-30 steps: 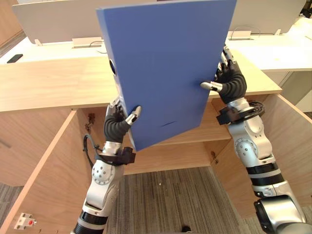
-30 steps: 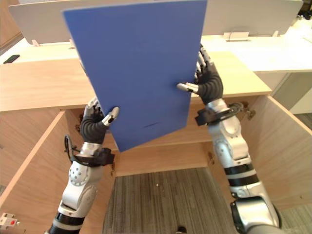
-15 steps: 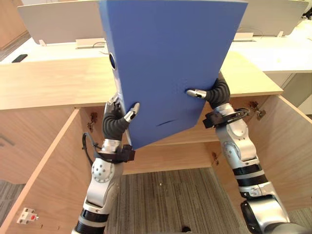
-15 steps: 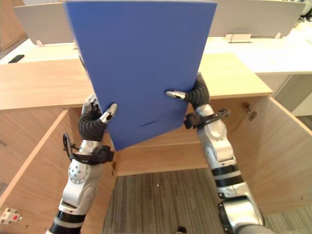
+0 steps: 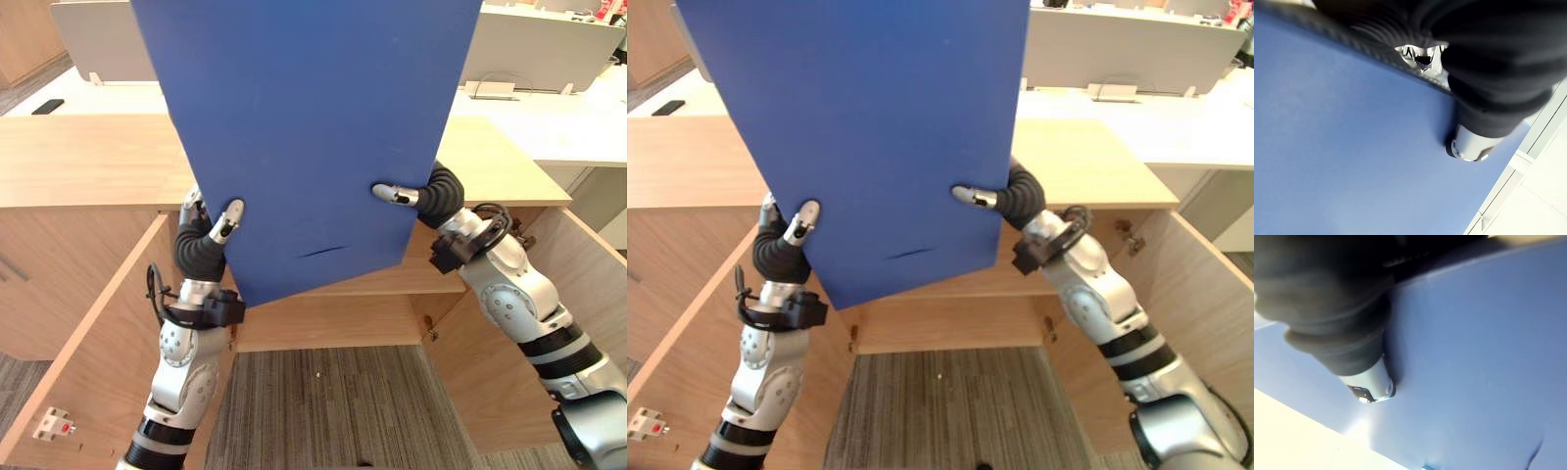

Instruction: Walk over to the cabinet, pick up the folder, carry it to the office cabinet, place the folder inside the office cabinet, then close the office cabinet door

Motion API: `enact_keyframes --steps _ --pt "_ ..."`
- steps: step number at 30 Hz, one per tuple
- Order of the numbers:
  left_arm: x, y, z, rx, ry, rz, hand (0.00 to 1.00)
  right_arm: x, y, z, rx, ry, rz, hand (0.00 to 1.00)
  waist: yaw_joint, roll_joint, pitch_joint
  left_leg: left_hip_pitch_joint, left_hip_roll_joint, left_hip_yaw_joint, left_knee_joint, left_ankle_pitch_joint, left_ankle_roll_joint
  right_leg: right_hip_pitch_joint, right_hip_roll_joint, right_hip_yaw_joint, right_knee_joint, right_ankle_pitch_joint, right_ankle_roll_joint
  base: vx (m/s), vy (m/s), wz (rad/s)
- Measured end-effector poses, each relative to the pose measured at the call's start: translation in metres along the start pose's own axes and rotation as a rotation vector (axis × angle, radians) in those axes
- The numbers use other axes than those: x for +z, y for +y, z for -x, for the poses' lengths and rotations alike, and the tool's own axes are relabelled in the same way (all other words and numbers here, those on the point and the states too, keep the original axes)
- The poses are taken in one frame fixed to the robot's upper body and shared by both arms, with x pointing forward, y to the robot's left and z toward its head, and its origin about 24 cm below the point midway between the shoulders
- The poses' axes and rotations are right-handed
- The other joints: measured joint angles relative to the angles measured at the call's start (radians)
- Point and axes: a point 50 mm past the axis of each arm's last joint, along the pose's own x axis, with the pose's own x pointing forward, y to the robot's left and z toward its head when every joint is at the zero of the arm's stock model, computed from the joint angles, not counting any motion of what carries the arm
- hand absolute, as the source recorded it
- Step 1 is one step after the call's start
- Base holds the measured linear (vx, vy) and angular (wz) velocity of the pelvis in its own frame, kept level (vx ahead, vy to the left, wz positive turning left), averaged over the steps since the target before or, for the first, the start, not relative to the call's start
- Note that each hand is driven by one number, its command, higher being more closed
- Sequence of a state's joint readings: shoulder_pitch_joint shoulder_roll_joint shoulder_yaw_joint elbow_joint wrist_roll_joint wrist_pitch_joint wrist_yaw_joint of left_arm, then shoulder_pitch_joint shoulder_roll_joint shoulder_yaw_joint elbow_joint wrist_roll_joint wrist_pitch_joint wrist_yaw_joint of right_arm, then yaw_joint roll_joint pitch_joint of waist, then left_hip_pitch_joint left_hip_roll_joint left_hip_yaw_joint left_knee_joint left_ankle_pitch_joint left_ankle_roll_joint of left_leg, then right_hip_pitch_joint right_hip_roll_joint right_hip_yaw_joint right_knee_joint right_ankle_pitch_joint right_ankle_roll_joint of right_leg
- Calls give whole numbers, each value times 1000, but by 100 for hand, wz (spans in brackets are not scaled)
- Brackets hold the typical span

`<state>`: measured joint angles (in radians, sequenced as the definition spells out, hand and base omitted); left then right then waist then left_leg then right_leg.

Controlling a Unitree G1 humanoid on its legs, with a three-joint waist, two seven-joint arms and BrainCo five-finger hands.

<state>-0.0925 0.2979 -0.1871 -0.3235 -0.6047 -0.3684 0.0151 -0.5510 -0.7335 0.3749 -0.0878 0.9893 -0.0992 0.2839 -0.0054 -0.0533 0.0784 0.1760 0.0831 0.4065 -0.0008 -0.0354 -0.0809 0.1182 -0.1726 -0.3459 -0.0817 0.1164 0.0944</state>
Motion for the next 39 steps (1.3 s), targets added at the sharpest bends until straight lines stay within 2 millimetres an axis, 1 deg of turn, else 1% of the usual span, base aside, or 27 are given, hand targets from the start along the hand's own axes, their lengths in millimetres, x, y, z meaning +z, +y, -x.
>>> enact_keyframes --steps 1,2,6,10,13,14,16,17,18,19,20,22,23,24,25,26,28,29,31,32,33,34,36,39 --pt "0 0 0 -1 -1 3 100 0 0 0 1 -1 -2 100 1 0 0 -3 1 0 6 -2 -1 -1 0 0 0 1 -1 -33 -18 -1" --pt "-1 1 1 1 4 11 0 0 1 0 2 1 -6 100 2 0 0 -3 2 2 9 -4 -1 -1 0 2 0 1 -1 -27 -24 -3" --pt "-4 2 8 8 27 46 0 -2 2 1 8 24 -7 100 2 0 -1 -12 7 3 24 -8 -2 -3 2 5 0 1 -1 -17 -14 -1" --pt "-20 4 18 -30 114 89 0 -5 0 3 15 78 26 100 2 1 -3 -32 11 3 39 -10 -2 -20 2 7 2 4 -6 -16 -13 -1" --pt "-44 3 44 -58 277 171 0 -5 -4 10 58 156 108 100 -3 3 -4 -34 11 6 40 -10 -2 -25 2 10 4 5 -6 -5 -6 -1" --pt "-48 4 50 -72 313 169 0 -4 -5 12 70 170 130 100 -4 3 -4 -34 11 6 40 -10 -2 -25 2 10 4 5 -6 0 0 0" --pt "-67 2 76 -204 522 139 0 -1 -9 21 134 255 222 100 -5 4 -5 -34 11 6 39 -10 -2 -25 3 10 3 5 -6 0 0 0" --pt "-71 2 85 -251 588 126 0 -2 -10 24 156 286 239 100 -6 4 -6 -34 11 7 39 -10 -3 -26 3 11 3 5 -6 0 0 0" --pt "-81 3 105 -360 731 111 0 -8 -8 29 212 355 262 100 -9 5 -7 -34 11 8 38 -10 -3 -27 3 12 3 5 -6 -7 -11 -3" --pt "-87 3 121 -422 824 105 0 -13 -5 33 254 403 275 100 -11 5 -7 -34 11 10 37 -10 -3 -28 3 14 3 5 -6 -11 -14 -10" --pt "-94 0 141 -487 927 110 0 -22 1 38 309 461 280 100 -16 5 -6 -34 11 16 36 -10 -3 -34 4 20 3 5 -5 -7 -10 -12" --pt "-102 -2 165 -514 1020 117 0 -33 8 47 359 510 274 100 -20 5 -6 -35 10 20 31 -10 -3 -39 4 24 3 6 -4 -4 -12 -9" --pt "-110 -1 178 -510 1077 97 0 -37 11 53 372 531 272 100 -20 6 -8 -38 10 22 27 -10 -3 -45 4 26 1 6 -4 -2 -16 -6" --pt "-115 1 185 -500 1111 88 0 -39 13 55 378 537 274 100 -20 6 -9 -39 10 24 25 -10 -3 -48 5 27 0 6 -4 1 -21 -7" --pt "-124 9 201 -461 1195 62 0 -41 16 58 398 548 270 100 -19 6 -9 -41 10 25 22 -10 -3 -53 6 29 0 6 -4 5 -19 -5" --pt "-128 14 208 -426 1238 43 0 -43 19 60 418 553 264 100 -19 6 -9 -43 10 27 22 -10 -3 -56 7 30 0 6 -4 17 -23 -8" --pt "-140 41 234 -223 1367 -21 0 -51 36 73 517 579 263 100 -18 5 -11 -54 11 32 22 -9 -4 -70 9 36 0 6 -5 31 -25 -8" --pt "-142 48 240 -151 1398 -34 0 -54 39 77 539 594 289 100 -17 6 -11 -53 12 34 22 -9 -4 -70 9 37 0 6 -5 38 -20 -6" --pt "-144 77 266 260 1459 -11 0 -67 45 88 585 667 430 100 -11 5 -11 -52 11 41 20 -10 -3 -75 10 45 1 6 -5 24 -12 -9" --pt "-143 83 271 355 1461 -10 0 -71 46 89 597 681 478 100 -11 5 -11 -52 11 43 20 -10 -3 -77 10 47 1 6 -5 3 -14 -10" --pt "-139 92 280 508 1464 -16 0 -79 50 91 623 704 560 100 -11 5 -11 -52 11 46 19 -10 -3 -78 11 50 1 7 -5 -6 -22 -6" --pt "-135 97 287 590 1474 -36 0 -90 54 95 637 730 572 100 -10 4 -11 -51 12 46 20 -10 -3 -78 11 50 1 7 -5 -9 -26 -3" --pt "-132 99 294 628 1505 -65 0 -104 60 106 653 768 543 100 -4 4 -10 -51 12 45 20 -10 -3 -78 11 51 1 7 -5 0 0 0" --pt "-130 95 307 650 1568 -75 0 -119 58 113 637 811 578 100 1 4 -10 -44 12 41 24 -10 -3 -66 11 47 0 8 -7 -17 -16 3"
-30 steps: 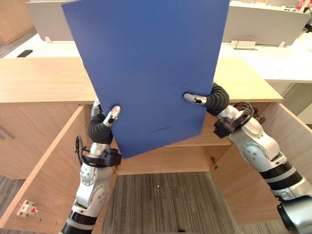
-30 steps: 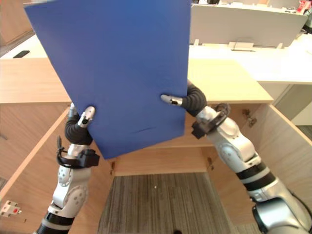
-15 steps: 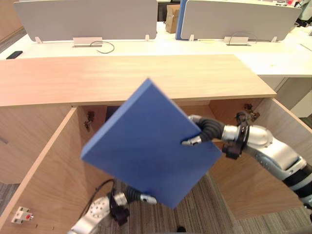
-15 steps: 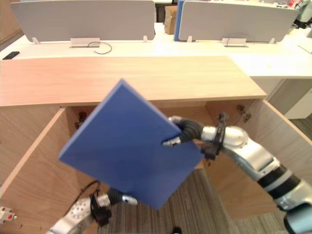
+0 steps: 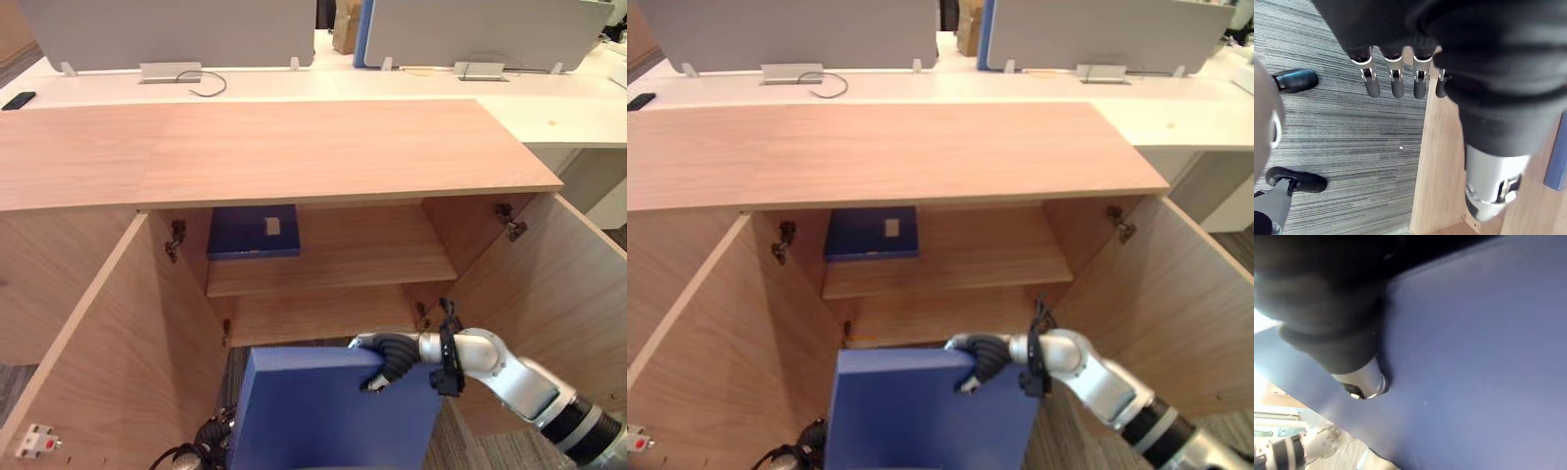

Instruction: Walk over to the cabinet, pick up the folder, carry it to the office cabinet, place the folder inside the office cabinet, then close the office cabinet door

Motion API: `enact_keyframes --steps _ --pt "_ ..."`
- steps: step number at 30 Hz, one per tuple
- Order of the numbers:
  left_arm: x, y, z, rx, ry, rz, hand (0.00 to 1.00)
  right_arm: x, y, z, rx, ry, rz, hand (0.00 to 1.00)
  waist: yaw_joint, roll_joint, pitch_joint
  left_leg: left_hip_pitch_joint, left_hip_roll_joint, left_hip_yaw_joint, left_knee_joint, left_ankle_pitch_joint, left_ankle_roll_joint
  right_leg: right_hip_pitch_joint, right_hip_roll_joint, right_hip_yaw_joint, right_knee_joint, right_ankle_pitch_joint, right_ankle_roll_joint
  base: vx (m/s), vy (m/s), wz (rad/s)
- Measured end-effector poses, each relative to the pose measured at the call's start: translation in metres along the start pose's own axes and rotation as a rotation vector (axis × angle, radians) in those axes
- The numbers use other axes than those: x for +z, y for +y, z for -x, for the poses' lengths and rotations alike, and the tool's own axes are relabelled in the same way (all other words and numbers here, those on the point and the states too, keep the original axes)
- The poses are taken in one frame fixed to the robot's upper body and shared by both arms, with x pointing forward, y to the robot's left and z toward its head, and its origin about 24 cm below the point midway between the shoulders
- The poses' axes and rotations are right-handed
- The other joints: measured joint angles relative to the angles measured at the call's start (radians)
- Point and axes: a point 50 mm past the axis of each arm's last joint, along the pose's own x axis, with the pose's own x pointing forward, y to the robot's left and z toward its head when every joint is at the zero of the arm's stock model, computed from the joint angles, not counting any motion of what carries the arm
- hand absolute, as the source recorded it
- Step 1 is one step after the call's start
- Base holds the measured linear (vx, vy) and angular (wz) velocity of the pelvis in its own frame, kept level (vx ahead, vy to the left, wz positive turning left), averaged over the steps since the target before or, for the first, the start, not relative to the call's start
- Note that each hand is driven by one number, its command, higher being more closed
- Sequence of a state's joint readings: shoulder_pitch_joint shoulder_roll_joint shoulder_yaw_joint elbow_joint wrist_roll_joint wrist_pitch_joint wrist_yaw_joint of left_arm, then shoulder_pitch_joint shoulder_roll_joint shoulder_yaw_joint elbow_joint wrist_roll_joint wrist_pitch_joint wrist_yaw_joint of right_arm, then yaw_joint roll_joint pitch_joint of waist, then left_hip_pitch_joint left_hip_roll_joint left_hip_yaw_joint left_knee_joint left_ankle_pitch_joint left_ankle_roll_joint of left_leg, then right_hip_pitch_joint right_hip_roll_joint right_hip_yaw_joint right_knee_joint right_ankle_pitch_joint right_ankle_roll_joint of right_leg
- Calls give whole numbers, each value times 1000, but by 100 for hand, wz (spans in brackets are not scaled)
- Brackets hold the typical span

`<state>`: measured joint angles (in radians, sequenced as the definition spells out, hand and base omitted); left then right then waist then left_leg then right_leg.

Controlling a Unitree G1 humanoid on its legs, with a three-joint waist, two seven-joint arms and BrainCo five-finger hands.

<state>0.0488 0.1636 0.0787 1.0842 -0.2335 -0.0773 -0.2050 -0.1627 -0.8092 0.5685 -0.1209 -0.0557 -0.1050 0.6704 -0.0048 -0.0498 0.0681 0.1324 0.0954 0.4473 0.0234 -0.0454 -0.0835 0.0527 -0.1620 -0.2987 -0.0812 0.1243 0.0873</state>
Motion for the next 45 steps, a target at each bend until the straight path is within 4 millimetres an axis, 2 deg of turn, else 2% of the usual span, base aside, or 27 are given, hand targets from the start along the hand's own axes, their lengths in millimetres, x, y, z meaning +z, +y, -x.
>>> enact_keyframes --steps 6,8,9,11,12,13,14,16,17,18,20,22,23,25,28,29,32,34,37,38,40,41,43,45 --pt "-15 6 5 35 55 -9 0 -53 17 -13 -77 235 -74 100 2 2 0 7 -2 -10 1 1 0 6 -4 -9 1 -1 -1 -55 -23 5" --pt "-16 5 5 39 60 -15 0 -80 22 -9 -127 345 -153 100 2 7 2 -7 -8 -27 0 6 4 2 -11 -29 0 -2 -1 -46 -20 20" --pt "-16 4 5 37 59 -21 0 -86 21 -5 -151 368 -191 100 2 10 4 -12 -10 -33 -1 8 5 -1 -13 -32 0 -2 0 -29 -13 29" --pt "-14 2 4 30 47 -30 0 -107 20 9 -250 427 -336 100 2 17 15 -24 -16 -55 -4 15 9 -1 -18 -52 0 -1 1 -5 -7 28" --pt "-12 1 4 26 40 -30 0 -125 20 22 -368 460 -490 100 5 24 20 -27 -18 -63 -8 19 9 0 -19 -59 0 -1 2 11 -12 17" --pt "-12 0 4 23 36 -29 0 -132 18 28 -428 466 -551 100 7 28 24 -26 -18 -64 -11 20 10 0 -18 -61 0 -1 2 21 -19 11" --pt "-12 -2 4 19 29 -28 0 -143 13 38 -582 440 -723 100 8 39 32 -26 -18 -65 -15 22 10 0 -17 -62 0 -1 2 0 0 0" --pt "-12 -6 4 11 22 -22 0 -152 7 44 -875 268 -1052 100 6 63 52 -27 -14 -64 -12 24 9 0 -16 -64 12 -5 4 32 -23 0" --pt "-11 -7 3 8 16 -20 0 -153 4 43 -941 217 -1122 100 1 71 65 -28 -12 -64 -5 23 9 -4 -18 -63 26 -10 4 0 0 0" --pt "-7 -11 2 -3 -5 -22 0 -153 -5 40 -1042 133 -1232 100 -6 82 99 -38 -5 -67 30 10 11 -22 -29 -62 78 -36 3 -52 -6 -1" --pt "2 -18 0 -19 -42 -26 0 -155 -19 42 -1141 55 -1326 100 -7 96 149 -97 12 -74 140 -37 18 -95 -58 -53 222 -101 2 -73 5 9" --pt "20 -22 -5 -29 -97 -26 0 -155 -34 46 -1250 -47 -1432 100 -9 98 216 -193 36 -103 333 -120 22 -196 -112 -45 448 -207 3 -148 -14 27" --pt "23 -22 -5 -28 -105 -27 0 -154 -37 46 -1269 -74 -1453 100 -9 98 225 -225 44 -109 385 -143 25 -228 -124 -40 503 -232 4 -187 -40 20" --pt "35 -21 -7 -17 -149 -26 0 -149 -53 48 -1318 -186 -1506 100 -12 102 263 -329 76 -125 570 -229 25 -331 -160 -17 686 -323 2 -159 -56 10" --pt "47 -15 -6 2 -196 -44 0 -148 -59 52 -1368 -283 -1570 100 -16 104 290 -406 101 -144 707 -298 27 -409 -187 -2 831 -402 8 -106 -55 8" --pt "52 -12 -6 11 -207 -56 0 -147 -63 54 -1392 -323 -1596 100 -25 105 308 -437 109 -159 773 -328 23 -439 -201 4 902 -439 1 -55 -50 11" --pt "52 -11 -6 18 -201 -59 0 -146 -68 55 -1422 -369 -1627 100 -35 108 323 -494 132 -175 871 -370 12 -493 -217 12 1000 -488 -10 -6 -27 4" --pt "58 -9 -7 23 -215 -56 0 -143 -80 61 -1472 -440 -1659 100 -31 110 333 -542 150 -184 949 -404 8 -546 -233 12 1087 -526 -22 33 -50 -2" --pt "68 -11 -8 22 -236 -67 0 -127 -115 69 -1512 -608 -1655 100 -31 115 359 -582 160 -186 1023 -430 15 -595 -275 -3 1182 -554 -40 35 -23 -2" --pt "69 -12 -9 20 -238 -69 0 -125 -122 73 -1527 -647 -1658 100 -32 118 361 -590 160 -188 1032 -431 16 -600 -280 -7 1190 -559 -42 20 -4 19" --pt "73 -15 -10 11 -248 -50 0 -111 -153 97 -1593 -808 -1641 100 -28 135 368 -634 158 -201 1053 -432 17 -623 -297 -27 1210 -568 -51 10 4 26" --pt "74 -16 -10 11 -251 -45 0 -108 -161 105 -1617 -857 -1641 100 -25 140 369 -649 158 -208 1058 -432 17 -632 -298 -31 1213 -569 -53 -27 20 23" --pt "79 -19 -11 12 -261 -25 0 -99 -186 141 -1730 -1046 -1656 100 3 156 376 -695 155 -222 1088 -432 17 -665 -312 -37 1240 -574 -60 -54 29 17" --pt "77 -20 -12 21 -252 -9 0 -92 -198 165 -1794 -1183 -1683 100 22 169 381 -726 154 -228 1108 -432 20 -690 -321 -37 1257 -578 -64 -43 19 9"
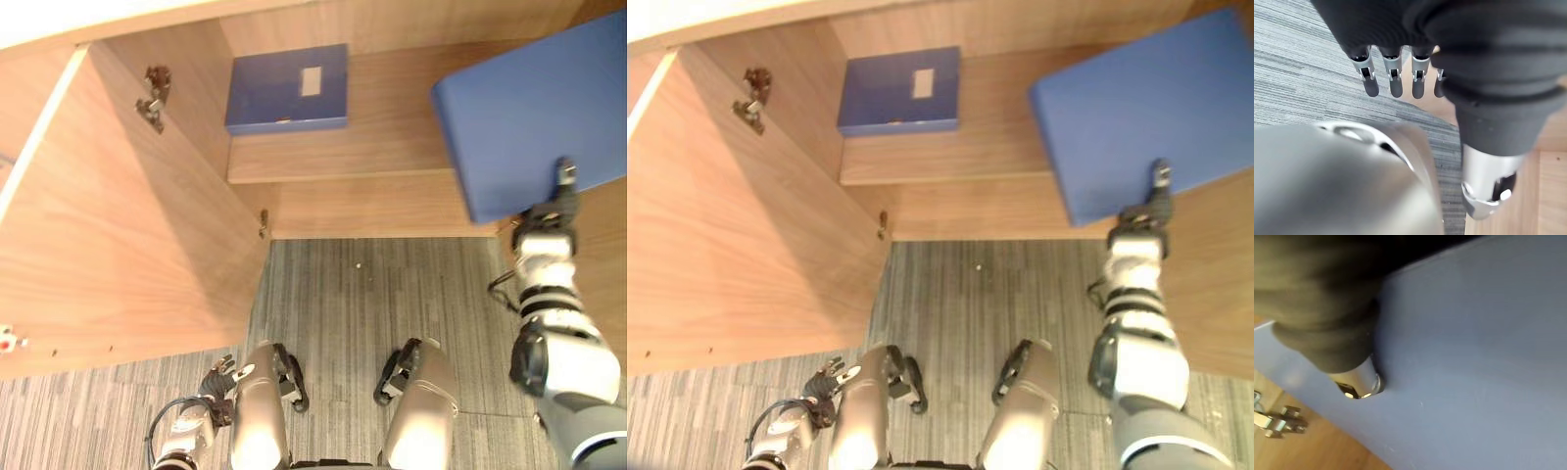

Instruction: Walk over to the cabinet, pick up the folder, carry it to the office cabinet, place the folder inside the office cabinet, then close the office cabinet door

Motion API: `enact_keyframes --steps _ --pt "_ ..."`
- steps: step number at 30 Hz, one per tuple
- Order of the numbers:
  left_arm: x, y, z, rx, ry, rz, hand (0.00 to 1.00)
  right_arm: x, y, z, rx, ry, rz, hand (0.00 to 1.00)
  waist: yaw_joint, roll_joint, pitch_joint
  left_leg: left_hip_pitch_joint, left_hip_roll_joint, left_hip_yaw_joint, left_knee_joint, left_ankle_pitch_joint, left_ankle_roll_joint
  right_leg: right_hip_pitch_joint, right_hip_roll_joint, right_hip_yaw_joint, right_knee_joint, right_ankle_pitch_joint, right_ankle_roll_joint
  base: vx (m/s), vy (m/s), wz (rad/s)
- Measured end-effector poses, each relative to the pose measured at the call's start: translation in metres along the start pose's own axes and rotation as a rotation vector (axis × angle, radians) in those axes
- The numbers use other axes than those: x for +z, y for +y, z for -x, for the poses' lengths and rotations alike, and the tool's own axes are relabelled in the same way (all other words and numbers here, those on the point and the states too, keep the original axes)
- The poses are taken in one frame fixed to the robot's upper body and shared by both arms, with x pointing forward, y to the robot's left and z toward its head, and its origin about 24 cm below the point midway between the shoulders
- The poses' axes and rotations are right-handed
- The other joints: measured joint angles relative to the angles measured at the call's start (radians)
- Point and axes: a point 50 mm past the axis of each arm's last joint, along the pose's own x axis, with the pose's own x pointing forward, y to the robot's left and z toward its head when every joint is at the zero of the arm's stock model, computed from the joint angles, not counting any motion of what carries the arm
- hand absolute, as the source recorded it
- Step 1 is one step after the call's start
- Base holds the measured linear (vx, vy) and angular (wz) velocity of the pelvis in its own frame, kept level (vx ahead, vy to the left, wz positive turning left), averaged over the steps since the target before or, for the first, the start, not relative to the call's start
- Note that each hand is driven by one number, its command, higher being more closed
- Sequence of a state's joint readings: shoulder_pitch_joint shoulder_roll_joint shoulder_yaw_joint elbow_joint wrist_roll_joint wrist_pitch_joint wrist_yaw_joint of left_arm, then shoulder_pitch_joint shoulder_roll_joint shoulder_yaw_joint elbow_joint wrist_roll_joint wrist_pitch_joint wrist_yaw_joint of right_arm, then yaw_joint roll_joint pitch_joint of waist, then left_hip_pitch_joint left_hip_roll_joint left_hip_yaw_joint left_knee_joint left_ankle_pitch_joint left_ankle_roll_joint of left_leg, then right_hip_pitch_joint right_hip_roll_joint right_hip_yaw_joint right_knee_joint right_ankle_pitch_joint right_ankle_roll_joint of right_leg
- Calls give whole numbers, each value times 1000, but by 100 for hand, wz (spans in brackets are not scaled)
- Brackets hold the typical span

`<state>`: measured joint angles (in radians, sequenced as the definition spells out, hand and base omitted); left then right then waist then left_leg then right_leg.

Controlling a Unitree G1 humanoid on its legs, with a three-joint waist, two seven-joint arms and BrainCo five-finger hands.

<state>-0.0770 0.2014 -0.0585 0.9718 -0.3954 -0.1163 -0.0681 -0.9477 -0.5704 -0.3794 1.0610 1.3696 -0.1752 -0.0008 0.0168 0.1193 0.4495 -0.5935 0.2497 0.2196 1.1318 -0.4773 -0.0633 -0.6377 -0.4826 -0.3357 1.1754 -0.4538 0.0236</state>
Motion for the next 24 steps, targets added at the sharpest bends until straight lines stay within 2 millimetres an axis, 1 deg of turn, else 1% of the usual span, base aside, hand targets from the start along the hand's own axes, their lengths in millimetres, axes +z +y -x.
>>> enact_keyframes --steps 1,2,3,4,5,7,8,9,11,13,15,18,19,24 --pt "-4 0 1 6 14 20 0 10 8 -4 -18 -44 -81 100 9 9 2 -22 0 -5 12 0 2 -16 -4 -1 11 -1 -2 -29 17 10" --pt "-4 0 1 8 15 32 0 12 10 -5 -23 -52 -93 100 13 11 2 -34 -1 -8 18 1 3 -26 -7 -2 18 -2 -4 -16 14 10" --pt "-5 -1 1 8 17 40 0 14 13 -6 -33 -62 -131 100 25 18 2 -57 -1 -15 31 2 4 -45 -9 -2 28 -3 -6 -5 11 13" --pt "-4 -4 0 -1 12 41 0 18 16 -8 -57 -76 -184 100 31 31 6 -82 -1 -21 42 4 7 -61 -13 -8 38 -5 -8 -4 7 12" --pt "-4 -6 0 -3 12 47 0 20 16 -8 -69 -84 -210 100 37 35 5 -95 -4 -23 45 6 9 -74 -18 -7 45 -5 -9 7 2 20" --pt "-4 -9 -1 -8 8 76 0 26 22 -10 -87 -103 -294 100 43 49 10 -130 -22 -30 53 14 14 -105 -43 -7 66 -10 -9 9 -11 23" --pt "-4 -13 -1 -8 4 92 0 30 26 -11 -97 -118 -348 100 50 63 11 -156 -27 -31 62 18 16 -130 -50 -4 80 -12 -11 11 -23 16" --pt "-2 -16 -1 -12 -7 107 0 31 31 -12 -108 -119 -385 100 60 71 13 -179 -27 -30 73 18 17 -158 -59 2 94 -15 -15 20 -29 11" --pt "0 -18 -1 -14 -20 128 0 31 34 -13 -140 -113 -444 100 72 81 19 -213 -27 -34 93 20 16 -192 -70 7 123 -24 -21 31 -37 8" --pt "3 -20 -1 -11 -34 139 0 31 36 -13 -169 -113 -463 100 81 83 20 -239 -26 -33 109 20 16 -222 -79 12 148 -33 -27 27 -56 7" --pt "5 -20 0 -11 -47 153 0 32 43 -13 -153 -118 -464 100 87 85 22 -267 -20 -34 128 20 16 -250 -81 15 171 -41 -35 18 -62 3" --pt "6 -20 1 -5 -54 175 0 32 57 -15 -128 -108 -460 100 88 90 28 -288 -12 -37 146 20 16 -268 -82 16 189 -49 -37 -7 -61 0" --pt "6 -19 1 1 -55 185 0 32 65 -15 -114 -100 -462 100 87 90 28 -299 -9 -36 149 22 11 -282 -83 17 194 -51 -36 -19 -56 -3" --pt "9 -18 1 14 -74 226 0 33 82 -16 -80 -77 -397 100 92 90 28 -333 4 -40 149 42 5 -315 -80 8 207 -56 -46 -23 -79 1"
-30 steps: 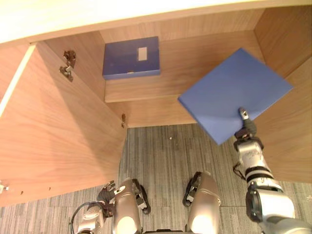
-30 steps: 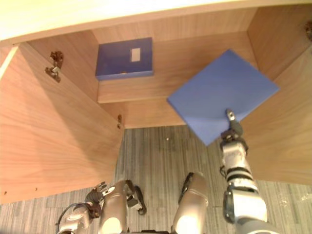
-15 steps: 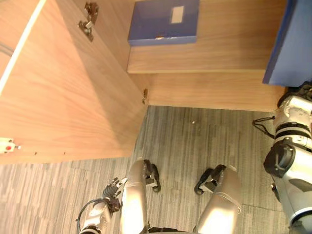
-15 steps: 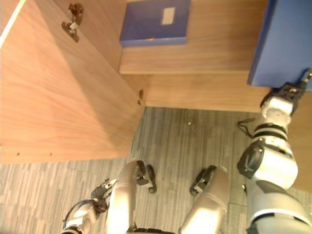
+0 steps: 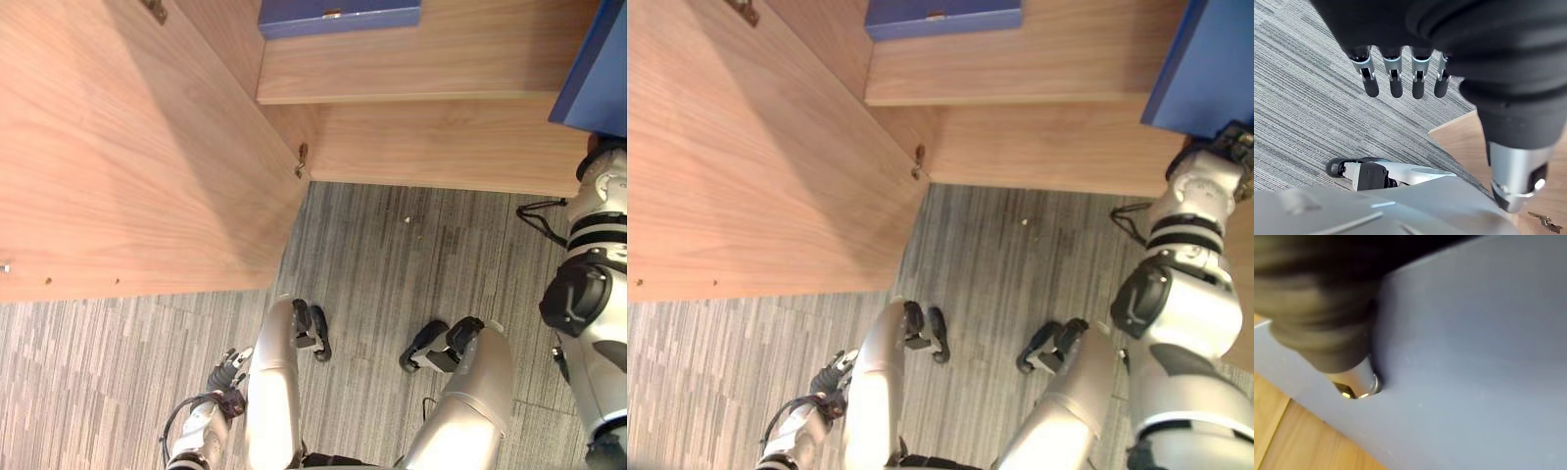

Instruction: Walk over to the cabinet, pick up the folder, carry it to the office cabinet, place the folder inside the office cabinet, then close the office cabinet door

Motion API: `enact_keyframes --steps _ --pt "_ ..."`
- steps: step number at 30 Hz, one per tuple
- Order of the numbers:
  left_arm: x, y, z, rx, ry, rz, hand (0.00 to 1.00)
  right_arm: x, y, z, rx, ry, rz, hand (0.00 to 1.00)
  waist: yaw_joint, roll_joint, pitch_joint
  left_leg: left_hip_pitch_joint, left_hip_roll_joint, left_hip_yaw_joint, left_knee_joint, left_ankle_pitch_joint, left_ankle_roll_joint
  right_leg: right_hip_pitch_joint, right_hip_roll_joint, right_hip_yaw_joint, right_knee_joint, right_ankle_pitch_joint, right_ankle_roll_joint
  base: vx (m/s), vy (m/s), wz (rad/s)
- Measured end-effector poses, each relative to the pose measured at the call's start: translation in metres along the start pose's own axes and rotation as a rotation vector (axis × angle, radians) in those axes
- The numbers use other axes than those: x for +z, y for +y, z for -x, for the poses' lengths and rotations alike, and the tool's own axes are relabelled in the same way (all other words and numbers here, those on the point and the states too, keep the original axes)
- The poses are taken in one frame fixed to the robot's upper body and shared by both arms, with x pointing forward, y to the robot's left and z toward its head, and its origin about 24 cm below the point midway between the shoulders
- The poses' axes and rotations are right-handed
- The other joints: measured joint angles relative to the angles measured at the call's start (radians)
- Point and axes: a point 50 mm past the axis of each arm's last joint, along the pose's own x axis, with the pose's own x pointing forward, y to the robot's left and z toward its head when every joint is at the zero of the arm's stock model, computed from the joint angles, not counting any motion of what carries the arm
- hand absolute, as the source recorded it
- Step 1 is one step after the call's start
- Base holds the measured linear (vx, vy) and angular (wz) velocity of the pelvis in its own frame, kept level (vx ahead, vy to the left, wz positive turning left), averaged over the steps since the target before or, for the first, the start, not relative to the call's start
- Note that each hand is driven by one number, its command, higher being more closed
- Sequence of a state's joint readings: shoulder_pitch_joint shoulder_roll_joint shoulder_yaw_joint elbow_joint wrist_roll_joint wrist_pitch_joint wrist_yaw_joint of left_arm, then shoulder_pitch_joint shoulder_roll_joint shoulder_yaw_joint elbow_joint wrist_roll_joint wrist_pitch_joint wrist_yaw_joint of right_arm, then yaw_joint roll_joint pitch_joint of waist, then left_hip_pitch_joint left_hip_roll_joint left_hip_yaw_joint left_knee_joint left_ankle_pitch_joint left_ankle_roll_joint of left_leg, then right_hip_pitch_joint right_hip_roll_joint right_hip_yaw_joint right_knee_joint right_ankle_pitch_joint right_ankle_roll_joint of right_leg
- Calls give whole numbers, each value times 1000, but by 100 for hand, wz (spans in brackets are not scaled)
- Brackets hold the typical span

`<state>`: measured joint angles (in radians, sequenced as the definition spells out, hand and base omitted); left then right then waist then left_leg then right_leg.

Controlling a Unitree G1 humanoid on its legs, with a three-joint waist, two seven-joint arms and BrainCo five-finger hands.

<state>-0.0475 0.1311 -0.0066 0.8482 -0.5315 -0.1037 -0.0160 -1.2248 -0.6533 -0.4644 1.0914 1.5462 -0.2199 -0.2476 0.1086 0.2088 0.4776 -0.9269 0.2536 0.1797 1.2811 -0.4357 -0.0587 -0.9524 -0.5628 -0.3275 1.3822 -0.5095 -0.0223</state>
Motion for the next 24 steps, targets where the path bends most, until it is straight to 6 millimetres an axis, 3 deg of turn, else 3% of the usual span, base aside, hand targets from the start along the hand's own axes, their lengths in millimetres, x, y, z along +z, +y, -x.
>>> enact_keyframes --steps 7,8,13,24 --pt "4 -1 1 3 -33 59 0 -8 35 3 88 41 86 100 3 -2 2 -18 7 -11 -7 16 -16 -9 0 -21 9 -10 -18 -11 -86 2" --pt "4 -1 2 5 -35 67 0 -9 45 4 114 45 105 0 3 -2 3 -18 7 -12 -9 18 -18 -9 -1 -23 9 -10 -19 -9 -63 2" --pt "6 -1 2 6 -48 86 0 -8 78 10 210 37 211 0 4 -7 6 -32 7 -21 -12 26 -20 -9 -3 -35 9 -10 -19 -13 -49 5" --pt "9 4 3 28 -64 120 0 -18 109 21 455 42 506 0 2 -32 23 -46 4 -28 -12 38 -22 -9 -15 -50 12 -10 -19 -16 -40 4"
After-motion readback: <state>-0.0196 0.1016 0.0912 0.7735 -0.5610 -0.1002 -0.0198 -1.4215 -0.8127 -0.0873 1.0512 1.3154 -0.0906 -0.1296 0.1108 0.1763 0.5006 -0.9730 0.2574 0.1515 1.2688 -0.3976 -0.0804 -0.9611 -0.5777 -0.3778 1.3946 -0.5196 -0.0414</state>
